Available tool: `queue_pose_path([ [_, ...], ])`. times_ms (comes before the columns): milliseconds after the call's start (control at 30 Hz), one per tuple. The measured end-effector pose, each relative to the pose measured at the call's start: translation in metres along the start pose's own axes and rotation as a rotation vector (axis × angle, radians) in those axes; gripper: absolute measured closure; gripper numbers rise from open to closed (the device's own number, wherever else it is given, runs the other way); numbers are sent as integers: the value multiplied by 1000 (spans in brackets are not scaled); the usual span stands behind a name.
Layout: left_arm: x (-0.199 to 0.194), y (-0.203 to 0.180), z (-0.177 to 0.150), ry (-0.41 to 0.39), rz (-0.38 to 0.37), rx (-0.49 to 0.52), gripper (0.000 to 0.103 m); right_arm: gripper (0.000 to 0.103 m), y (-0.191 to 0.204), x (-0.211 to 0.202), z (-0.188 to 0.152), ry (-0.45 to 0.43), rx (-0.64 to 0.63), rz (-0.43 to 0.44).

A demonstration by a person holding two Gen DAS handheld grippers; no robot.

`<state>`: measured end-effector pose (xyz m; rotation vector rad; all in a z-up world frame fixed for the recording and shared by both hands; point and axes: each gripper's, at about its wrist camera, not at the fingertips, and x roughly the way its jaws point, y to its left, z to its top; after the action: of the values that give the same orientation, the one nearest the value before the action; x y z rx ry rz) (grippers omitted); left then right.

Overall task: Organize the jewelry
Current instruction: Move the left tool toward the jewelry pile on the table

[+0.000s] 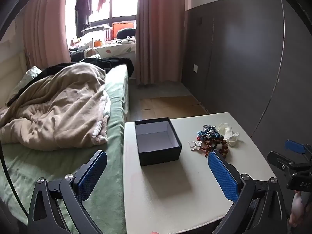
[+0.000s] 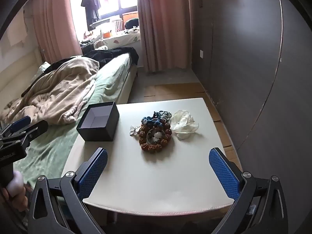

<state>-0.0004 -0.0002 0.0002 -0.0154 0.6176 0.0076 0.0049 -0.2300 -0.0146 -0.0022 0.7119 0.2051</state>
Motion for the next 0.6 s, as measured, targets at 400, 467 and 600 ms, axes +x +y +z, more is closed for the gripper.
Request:
queue_pose_path([
  [400,-3,7,-2,-7,-12,-5,0,0,-1,-2,2,-11,12,3],
  [467,-2,8,-3,-8,-16,-4,0,0,-4,-3,4,-15,14,1],
  [600,-4,0,-1,-13,-15,4,0,0,-4,-6,3,-22,21,-3],
])
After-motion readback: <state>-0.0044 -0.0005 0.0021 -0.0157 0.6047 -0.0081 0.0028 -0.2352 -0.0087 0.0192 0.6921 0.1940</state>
